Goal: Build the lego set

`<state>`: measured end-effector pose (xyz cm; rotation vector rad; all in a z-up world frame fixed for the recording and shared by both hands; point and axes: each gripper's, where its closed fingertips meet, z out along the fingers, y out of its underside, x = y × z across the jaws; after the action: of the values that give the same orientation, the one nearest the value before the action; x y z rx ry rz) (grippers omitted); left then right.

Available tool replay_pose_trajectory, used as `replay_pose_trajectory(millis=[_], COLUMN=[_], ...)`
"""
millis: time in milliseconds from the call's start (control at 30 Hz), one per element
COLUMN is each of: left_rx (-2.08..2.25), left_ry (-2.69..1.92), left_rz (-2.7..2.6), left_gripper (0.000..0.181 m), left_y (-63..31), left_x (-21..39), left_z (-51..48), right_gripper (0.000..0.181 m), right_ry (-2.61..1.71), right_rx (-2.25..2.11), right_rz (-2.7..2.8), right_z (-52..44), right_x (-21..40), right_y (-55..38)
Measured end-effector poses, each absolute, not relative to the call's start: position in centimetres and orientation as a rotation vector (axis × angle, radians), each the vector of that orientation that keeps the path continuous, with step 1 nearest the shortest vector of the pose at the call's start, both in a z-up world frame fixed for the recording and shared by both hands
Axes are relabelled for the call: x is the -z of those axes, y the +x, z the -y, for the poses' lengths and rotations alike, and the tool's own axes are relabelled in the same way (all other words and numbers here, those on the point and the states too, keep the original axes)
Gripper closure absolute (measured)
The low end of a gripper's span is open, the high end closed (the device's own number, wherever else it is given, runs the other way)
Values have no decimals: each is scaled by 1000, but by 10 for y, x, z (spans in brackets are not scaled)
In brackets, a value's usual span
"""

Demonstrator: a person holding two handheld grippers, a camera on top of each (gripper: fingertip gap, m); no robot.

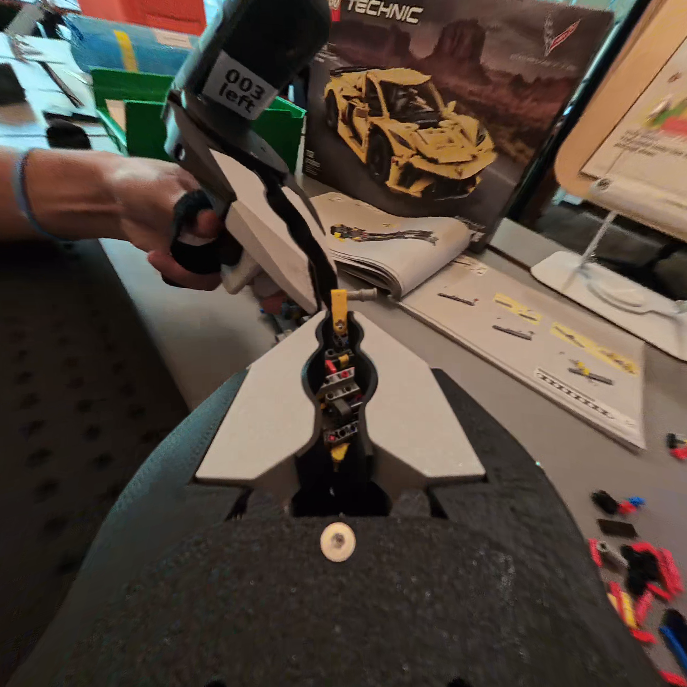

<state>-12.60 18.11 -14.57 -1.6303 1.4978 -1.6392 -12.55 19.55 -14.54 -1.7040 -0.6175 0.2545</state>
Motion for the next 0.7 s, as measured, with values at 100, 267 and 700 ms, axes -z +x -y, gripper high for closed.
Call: replay_pose_trajectory(millis=[100,267,700], left_rx=[1654,1659,1388], left_ry=[-1639,-1615,-1552], left_rz=[-1487,-1476,-1605], left_gripper=[171,176,171], left_y=[-125,-125,-128], left_x=[147,145,163], left_z=[-182,-184,-188], right_gripper=[175,175,175], right_ry=[-1697,-1694,-1738], right_rx=[-168,-188,39], right_rz=[632,635,738], right_z=[-196,-195,-198], right_x=[147,147,166], right_y=[-125,-127,-131])
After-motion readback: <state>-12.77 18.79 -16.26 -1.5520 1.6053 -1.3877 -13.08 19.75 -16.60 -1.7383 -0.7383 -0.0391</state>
